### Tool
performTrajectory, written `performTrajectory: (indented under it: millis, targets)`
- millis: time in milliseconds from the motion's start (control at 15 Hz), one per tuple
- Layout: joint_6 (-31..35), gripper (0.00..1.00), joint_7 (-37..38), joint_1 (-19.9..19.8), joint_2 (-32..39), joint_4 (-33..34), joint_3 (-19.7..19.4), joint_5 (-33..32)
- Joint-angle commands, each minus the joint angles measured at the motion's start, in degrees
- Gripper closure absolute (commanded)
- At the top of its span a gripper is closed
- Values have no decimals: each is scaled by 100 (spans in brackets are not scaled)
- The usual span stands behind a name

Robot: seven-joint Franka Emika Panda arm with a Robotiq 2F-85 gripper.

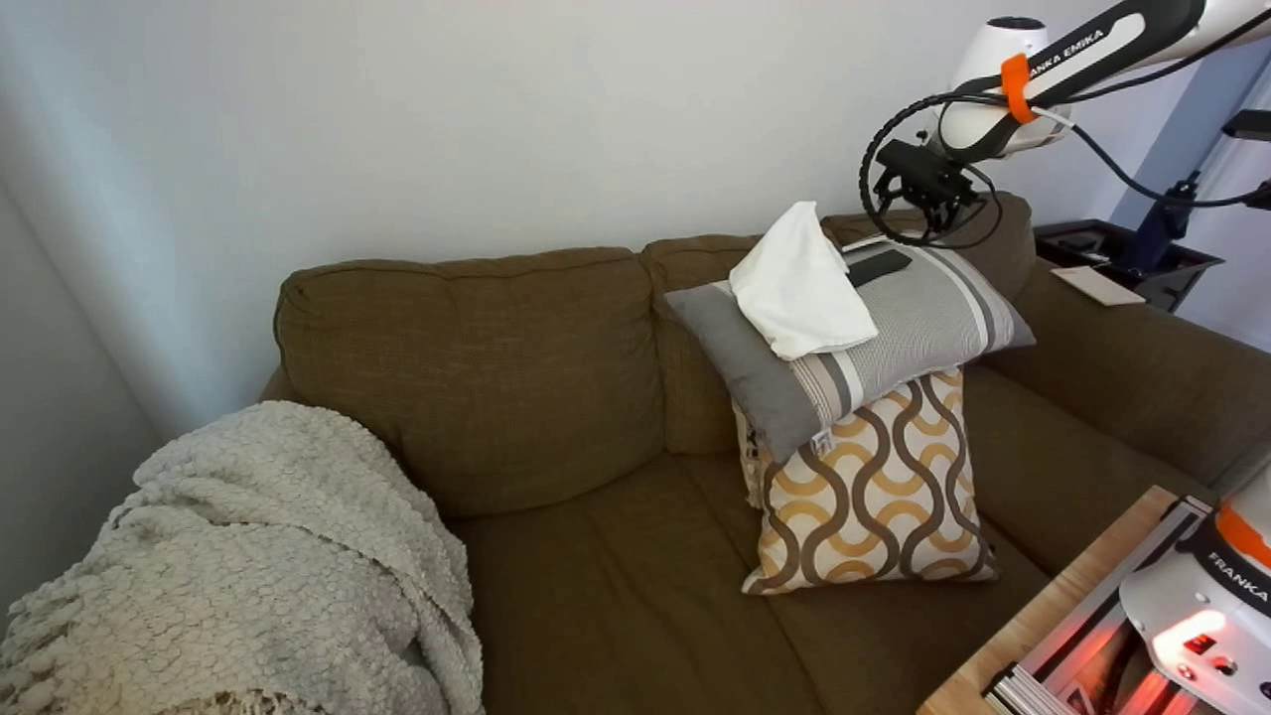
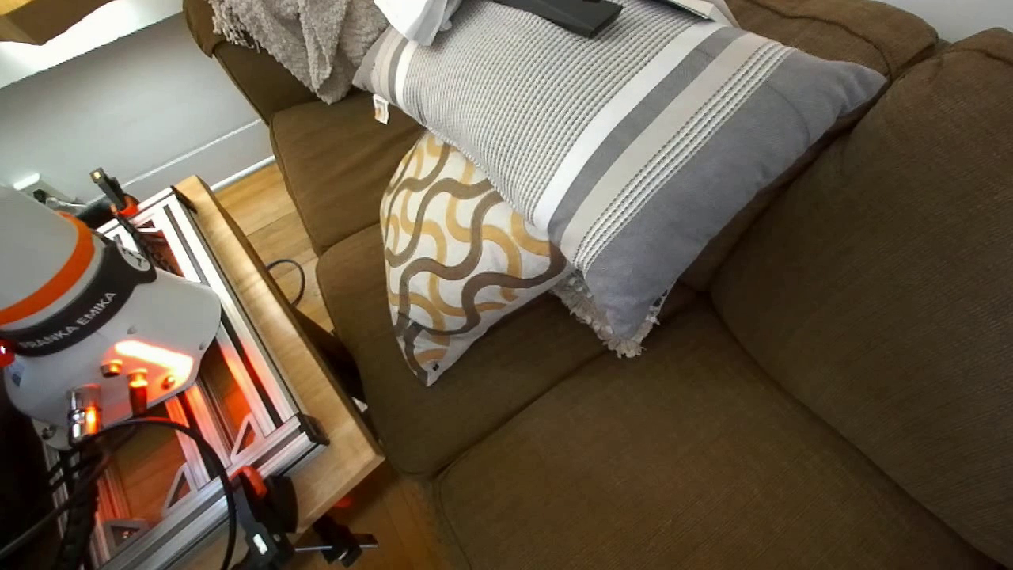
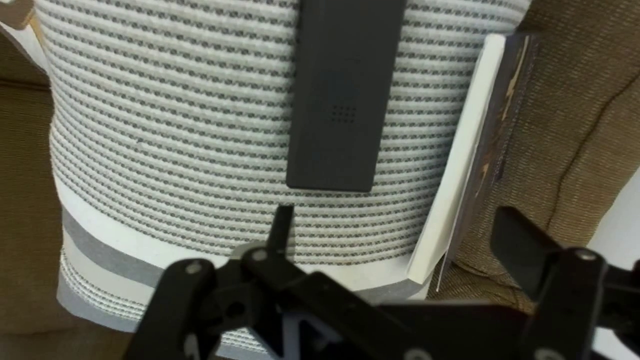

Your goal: Put the book on the pillow

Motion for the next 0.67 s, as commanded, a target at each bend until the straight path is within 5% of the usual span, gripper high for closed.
performTrajectory:
  millis: [0, 600]
  targets:
    - [-5, 0, -49, 248, 2, 10, -247, 54]
    - [-5, 0, -51, 296, 2, 32, -215, 54]
